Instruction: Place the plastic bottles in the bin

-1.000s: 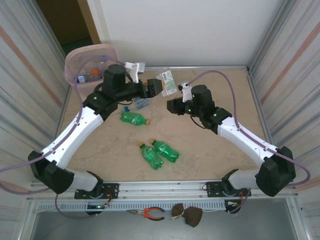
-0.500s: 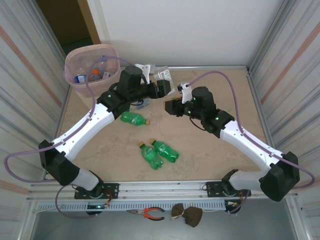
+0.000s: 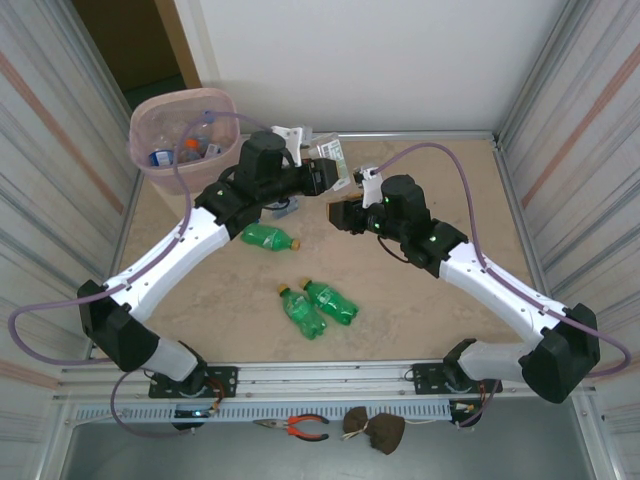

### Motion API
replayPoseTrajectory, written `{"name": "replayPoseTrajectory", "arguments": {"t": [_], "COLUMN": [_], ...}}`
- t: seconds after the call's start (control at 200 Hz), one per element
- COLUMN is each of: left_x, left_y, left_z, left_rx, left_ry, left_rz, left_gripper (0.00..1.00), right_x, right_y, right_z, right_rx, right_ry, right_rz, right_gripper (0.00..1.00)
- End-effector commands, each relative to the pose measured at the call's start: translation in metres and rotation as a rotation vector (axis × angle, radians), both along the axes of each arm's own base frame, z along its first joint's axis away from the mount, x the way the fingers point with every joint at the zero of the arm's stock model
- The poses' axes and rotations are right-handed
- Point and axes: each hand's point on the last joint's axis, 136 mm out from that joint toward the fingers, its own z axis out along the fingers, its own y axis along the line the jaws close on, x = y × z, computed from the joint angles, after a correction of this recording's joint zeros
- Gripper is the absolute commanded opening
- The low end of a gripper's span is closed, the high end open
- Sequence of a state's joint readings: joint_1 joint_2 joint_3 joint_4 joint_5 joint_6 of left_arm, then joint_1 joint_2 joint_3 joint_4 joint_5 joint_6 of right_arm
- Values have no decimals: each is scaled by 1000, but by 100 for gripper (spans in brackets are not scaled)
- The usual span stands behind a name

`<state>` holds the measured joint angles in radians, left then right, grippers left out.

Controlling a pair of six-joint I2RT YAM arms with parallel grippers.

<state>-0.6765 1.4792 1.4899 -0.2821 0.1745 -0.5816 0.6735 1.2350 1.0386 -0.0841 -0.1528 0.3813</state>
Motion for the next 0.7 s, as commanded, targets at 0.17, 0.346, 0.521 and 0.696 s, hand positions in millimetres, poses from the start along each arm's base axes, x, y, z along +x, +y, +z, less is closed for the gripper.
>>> {"name": "replayPoseTrajectory", "arguments": {"t": [0.17,0.346,0.521,0.696], "left_x": [-4,4,16,29], "left_y": [9,31,70,122], "left_z": [23,29,47,66], "left_rx": [12,58,151,286], "left_ry": [-66,-91,-133,-141], "left_rz": [0,31,76,131], "left_gripper": [36,35,35,35], "right_x": [-6,-14,-21,-23], "right_y": [-9,-19,-38,-53], "right_z": [32,42,50,56], "right_rx": [4,-34,-69,-84], "right_ry": [-80,-110,-142,-164], "right_rz": [-10,-8,-48,-85], "right_gripper": [49,65,67,68]}}
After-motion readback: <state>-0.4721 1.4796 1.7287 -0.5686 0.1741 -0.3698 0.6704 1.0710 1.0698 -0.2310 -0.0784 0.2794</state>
